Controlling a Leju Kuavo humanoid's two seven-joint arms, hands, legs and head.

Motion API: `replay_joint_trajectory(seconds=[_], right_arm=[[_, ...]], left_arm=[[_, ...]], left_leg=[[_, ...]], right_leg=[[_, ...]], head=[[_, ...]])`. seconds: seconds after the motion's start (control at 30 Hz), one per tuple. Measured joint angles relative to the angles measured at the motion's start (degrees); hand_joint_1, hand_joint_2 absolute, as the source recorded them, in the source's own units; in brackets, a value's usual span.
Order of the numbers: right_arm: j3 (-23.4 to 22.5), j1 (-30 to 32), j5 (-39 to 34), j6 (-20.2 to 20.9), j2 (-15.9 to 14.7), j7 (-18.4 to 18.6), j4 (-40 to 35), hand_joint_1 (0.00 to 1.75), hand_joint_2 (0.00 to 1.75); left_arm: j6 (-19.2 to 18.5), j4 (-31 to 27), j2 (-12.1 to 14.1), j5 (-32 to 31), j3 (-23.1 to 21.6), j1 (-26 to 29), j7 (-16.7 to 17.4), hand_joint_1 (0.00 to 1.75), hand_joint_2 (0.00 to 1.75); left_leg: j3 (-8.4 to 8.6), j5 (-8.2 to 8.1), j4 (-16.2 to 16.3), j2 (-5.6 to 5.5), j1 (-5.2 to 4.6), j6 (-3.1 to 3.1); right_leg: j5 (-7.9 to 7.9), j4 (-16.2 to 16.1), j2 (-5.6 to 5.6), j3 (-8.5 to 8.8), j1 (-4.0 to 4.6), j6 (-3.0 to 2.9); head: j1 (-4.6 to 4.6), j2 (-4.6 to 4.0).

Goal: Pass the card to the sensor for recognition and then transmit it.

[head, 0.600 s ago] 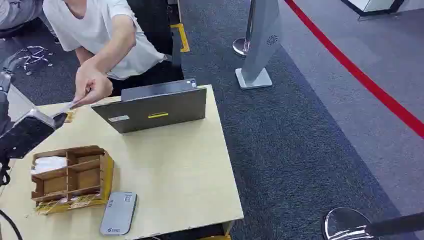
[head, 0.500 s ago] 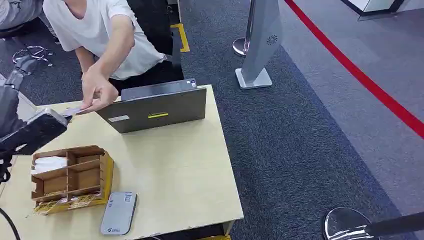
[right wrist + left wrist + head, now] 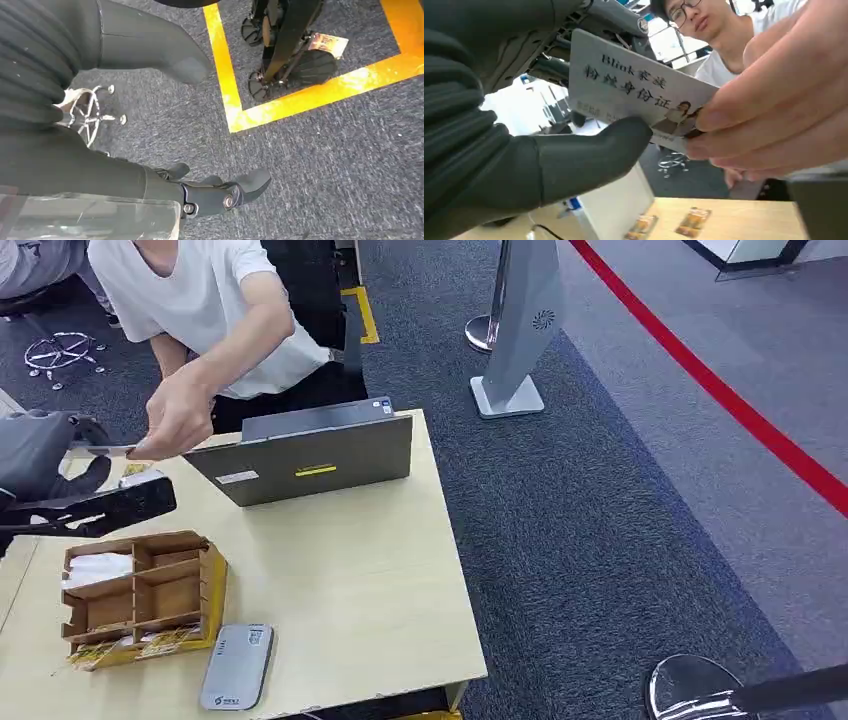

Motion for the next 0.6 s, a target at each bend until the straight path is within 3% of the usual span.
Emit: replay_joint_trajectory(seconds=[0.1,0.27,0.5,0.6], right_arm=[[0.0,0.0,0.5,-0.3,-0.5,0.0,0.7,0.00,1.75],[0.1,-0.1,0.5,-0.3,-1.0,0.0,1.5,0.00,1.75],[0.1,0.0,0.2,0.0,-1.1,0.0,1.8,0.00,1.75],[0.1,0.0,-0.4,0.9,-1.1,0.2,1.7,0.00,1.75]], left_arm=[[-3.2,0.4,2.0,-1.7,-2.0,-1.5,2.3,1.75,1.75],[-4.3,0.8,3.9,-2.0,-3.9,-2.3,3.0,1.75,1.75],[-1.8,0.8,4.1,-3.1,-5.2,-2.2,3.0,1.75,1.75],[2.6,-0.8,4.1,-3.3,-5.4,-0.2,0.9,1.75,1.75]], left_leg=[[-0.01,0.00,0.0,0.00,0.00,0.00],[-0.02,0.00,0.0,0.00,-0.01,0.00],[-0.02,0.00,0.0,0.00,-0.01,0.00],[-0.02,0.00,0.0,0.00,-0.01,0.00]], right_leg=[[0.00,0.0,0.02,0.00,0.00,0.00],[0.00,0.0,0.01,0.00,-0.01,0.00],[0.00,0.0,0.00,0.01,-0.01,0.00],[0.00,0.0,0.01,0.01,-0.01,0.00]], head=[[-0.02,0.00],[-0.04,0.00],[-0.02,0.00],[-0.04,0.00]])
